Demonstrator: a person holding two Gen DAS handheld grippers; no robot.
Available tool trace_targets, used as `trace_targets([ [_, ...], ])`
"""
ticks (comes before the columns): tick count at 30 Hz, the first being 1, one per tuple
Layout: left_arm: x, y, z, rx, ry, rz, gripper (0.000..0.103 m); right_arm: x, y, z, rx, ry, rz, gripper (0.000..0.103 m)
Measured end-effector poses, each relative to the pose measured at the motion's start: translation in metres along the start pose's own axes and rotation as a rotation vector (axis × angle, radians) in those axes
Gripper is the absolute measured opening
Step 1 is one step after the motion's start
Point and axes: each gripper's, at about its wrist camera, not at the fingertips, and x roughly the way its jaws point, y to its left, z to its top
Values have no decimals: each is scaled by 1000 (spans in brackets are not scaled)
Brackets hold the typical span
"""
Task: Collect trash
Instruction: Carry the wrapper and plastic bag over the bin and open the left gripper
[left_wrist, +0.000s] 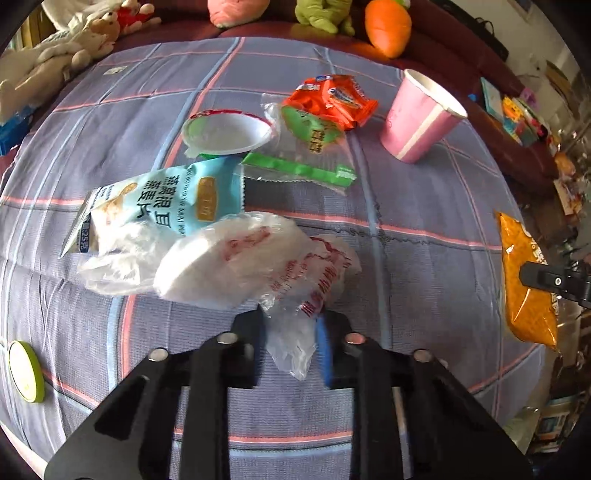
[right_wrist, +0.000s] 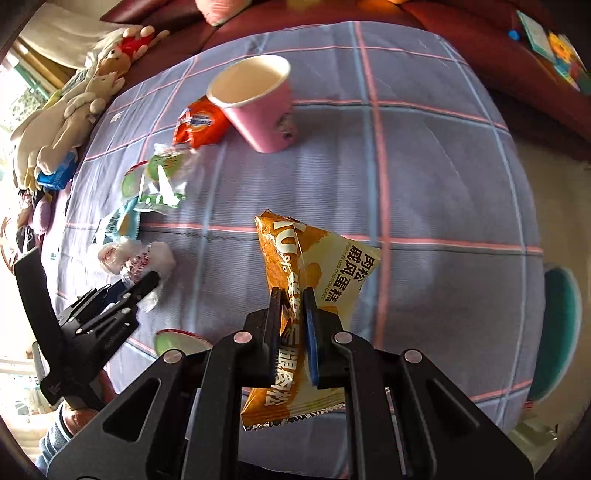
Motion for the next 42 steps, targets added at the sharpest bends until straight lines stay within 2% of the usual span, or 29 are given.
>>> trace_targets([
  [7, -30, -27, 11, 76, -86, -20, 18, -15, -36, -8, 59, -33, 29, 11],
  [17, -41, -100, 18, 217, -113, -84, 18, -43, -94, -21, 136, -87, 28, 11],
  [20, -40, -125, 18, 262, -108, -116, 18, -55, -119, -28, 172, -108, 24, 11],
  [28, -32, -223, -2, 437, -76, -247, 18, -86, -199, -60, 302, -160, -7, 11],
  [35, -20, -298, -25, 571, -36, -301, 18, -104, -265, -91, 408, -184, -40, 12],
  [42, 0, -358, -39, 667, 16, -351, 18, -115, -324, -117, 503, -196, -58, 12],
])
